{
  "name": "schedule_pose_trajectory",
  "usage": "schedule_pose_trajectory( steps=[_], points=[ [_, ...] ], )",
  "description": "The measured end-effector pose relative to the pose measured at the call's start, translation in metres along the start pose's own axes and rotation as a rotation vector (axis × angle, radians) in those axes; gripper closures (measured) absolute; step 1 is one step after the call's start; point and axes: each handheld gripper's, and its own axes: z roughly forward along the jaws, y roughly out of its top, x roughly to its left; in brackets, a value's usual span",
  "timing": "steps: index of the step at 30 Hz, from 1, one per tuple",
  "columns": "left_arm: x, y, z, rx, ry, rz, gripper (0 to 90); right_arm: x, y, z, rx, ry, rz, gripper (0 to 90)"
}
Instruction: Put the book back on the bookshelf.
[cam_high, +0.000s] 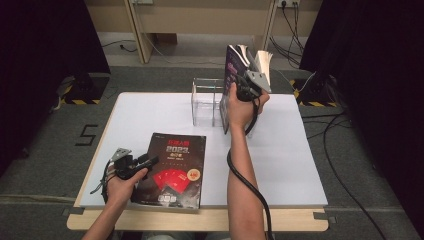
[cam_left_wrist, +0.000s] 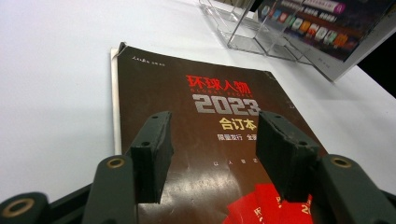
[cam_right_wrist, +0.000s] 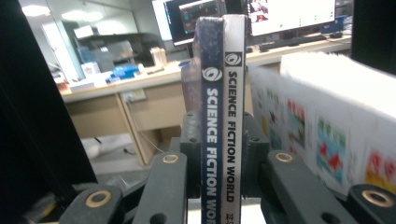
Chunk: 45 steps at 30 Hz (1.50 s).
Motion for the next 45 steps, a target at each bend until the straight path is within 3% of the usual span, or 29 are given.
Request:
schedule_pose_trajectory(
  steps=[2,8,14,22,32,40,45],
  points=[
    [0.0,0.0,0.0,0.001,0.0,0.0,45.0,-0.001,-0.007,-0.003,-0.003,-0.012,-0.035,76.1],
    [-0.003,-0.002,0.001,0.006,-0.004,0.006,45.1,-0.004,-0.012,-0.014,0.027,-0.02,-0.079,74.9],
    [-0.004,-0.003,0.002,0.007,-0.006,0.002,45.1,-0.011,-0.014,-0.026,0.089,-0.02,-0.092,72.2],
    [-0.006,-0.003,0.002,0.008,-0.01,0.006,45.2,-0.025,-0.008,-0.033,0.178,0.008,-0.05,69.7],
    [-0.007,-0.002,0.002,0.001,-0.016,0.007,45.2,-0.028,0.01,-0.03,0.3,0.039,-0.024,63.6],
    [-0.008,-0.002,0.002,0.001,-0.017,0.01,45.3,-0.027,0.014,-0.026,0.323,0.004,0.0,70.5],
    [-0.008,-0.002,0.003,0.002,-0.018,0.012,45.4,-0.026,0.015,-0.024,0.332,0.009,0.021,73.9]
  ],
)
